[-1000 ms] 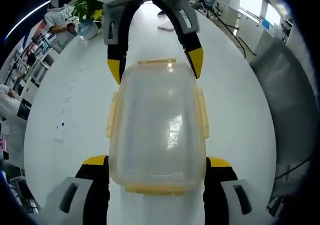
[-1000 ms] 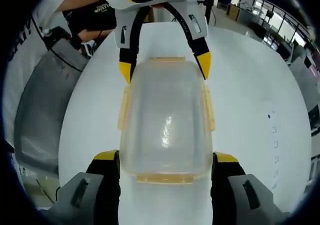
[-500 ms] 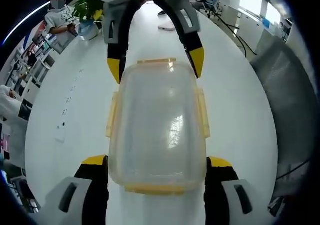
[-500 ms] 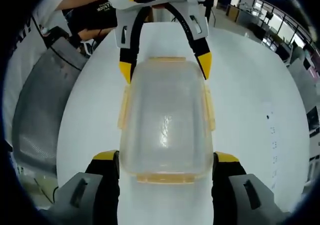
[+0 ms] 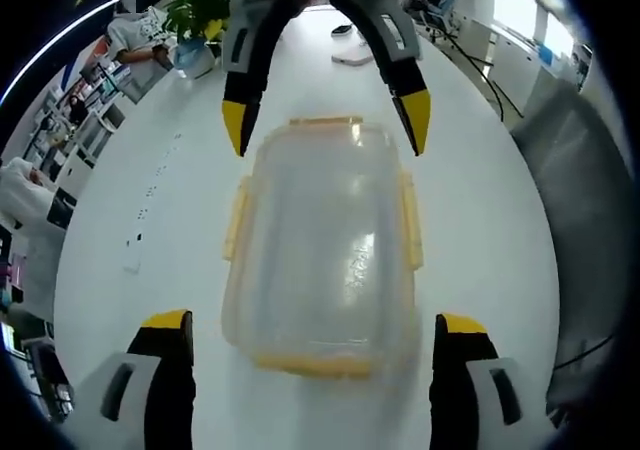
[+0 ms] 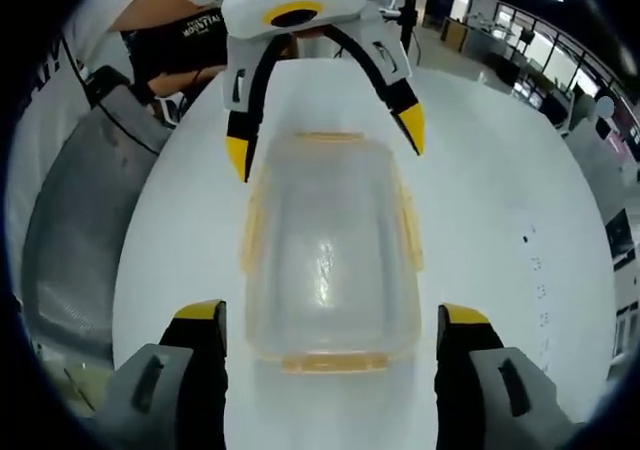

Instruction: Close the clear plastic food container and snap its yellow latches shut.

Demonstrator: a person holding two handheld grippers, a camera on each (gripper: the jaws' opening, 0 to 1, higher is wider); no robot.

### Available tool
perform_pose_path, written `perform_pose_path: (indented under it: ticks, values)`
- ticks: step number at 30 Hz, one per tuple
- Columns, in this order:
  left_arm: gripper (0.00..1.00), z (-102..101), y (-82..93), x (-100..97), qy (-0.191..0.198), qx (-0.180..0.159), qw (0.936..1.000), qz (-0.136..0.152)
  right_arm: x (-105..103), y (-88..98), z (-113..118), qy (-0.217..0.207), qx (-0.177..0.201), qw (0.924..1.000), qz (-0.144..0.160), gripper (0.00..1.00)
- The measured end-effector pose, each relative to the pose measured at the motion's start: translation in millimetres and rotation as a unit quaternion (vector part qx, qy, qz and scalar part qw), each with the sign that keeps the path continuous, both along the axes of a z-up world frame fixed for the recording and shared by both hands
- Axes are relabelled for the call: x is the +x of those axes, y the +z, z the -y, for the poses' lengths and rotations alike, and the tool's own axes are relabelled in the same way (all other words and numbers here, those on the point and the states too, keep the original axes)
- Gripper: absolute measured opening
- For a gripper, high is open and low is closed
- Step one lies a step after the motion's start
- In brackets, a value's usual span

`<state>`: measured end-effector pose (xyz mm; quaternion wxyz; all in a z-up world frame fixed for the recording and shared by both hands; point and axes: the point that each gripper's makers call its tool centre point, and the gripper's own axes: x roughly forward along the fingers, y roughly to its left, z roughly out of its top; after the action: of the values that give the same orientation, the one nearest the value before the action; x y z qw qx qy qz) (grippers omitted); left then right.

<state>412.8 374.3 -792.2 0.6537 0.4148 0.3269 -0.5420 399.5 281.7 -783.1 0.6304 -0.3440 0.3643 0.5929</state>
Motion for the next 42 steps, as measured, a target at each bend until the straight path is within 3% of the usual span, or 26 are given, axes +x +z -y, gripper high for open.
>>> perform_pose_path:
  ticks: [4,7,20,24,31,36,39,42]
  values:
    - [0.99,-2.5,3.3,-3.2,0.006,-0.003,1.0000,-0.001,-3.8,2.7,0.4,-0.003,-0.001,1.0000,0.004,0.88]
    - [0.99,-3.5,5.2,-6.2,0.009,-0.006,0.9999,-0.001,-5.6,5.5,-0.2,-0.009,0.008,0.9999,0.011,1.00]
    - [0.99,-7.1,22.3,-20.7,0.036,-0.043,0.9984,0.012,-14.9,22.3,2.2,-0.031,0.023,0.9986,0.036,1.00]
    - [0.99,-15.4,22.9,-25.0,0.049,-0.038,0.9976,0.031,-22.4,25.2,0.5,-0.035,0.033,0.9977,0.048,1.00]
    - [0.99,-26.0,32.3,-40.8,0.084,-0.066,0.9934,0.042,-40.0,30.9,0.9,-0.036,0.037,0.9969,0.059,1.00]
    - [0.99,-27.4,47.7,-52.3,0.113,-0.119,0.9845,0.062,-47.7,38.8,2.0,-0.058,0.061,0.9941,0.069,1.00]
    - [0.99,-31.7,52.2,-59.8,0.113,-0.121,0.9824,0.086,-51.6,42.0,5.5,-0.072,0.071,0.9917,0.079,1.00]
    - [0.99,-34.4,55.8,-67.4,0.125,-0.132,0.9792,0.090,-60.2,43.6,7.5,-0.082,0.077,0.9901,0.084,1.00]
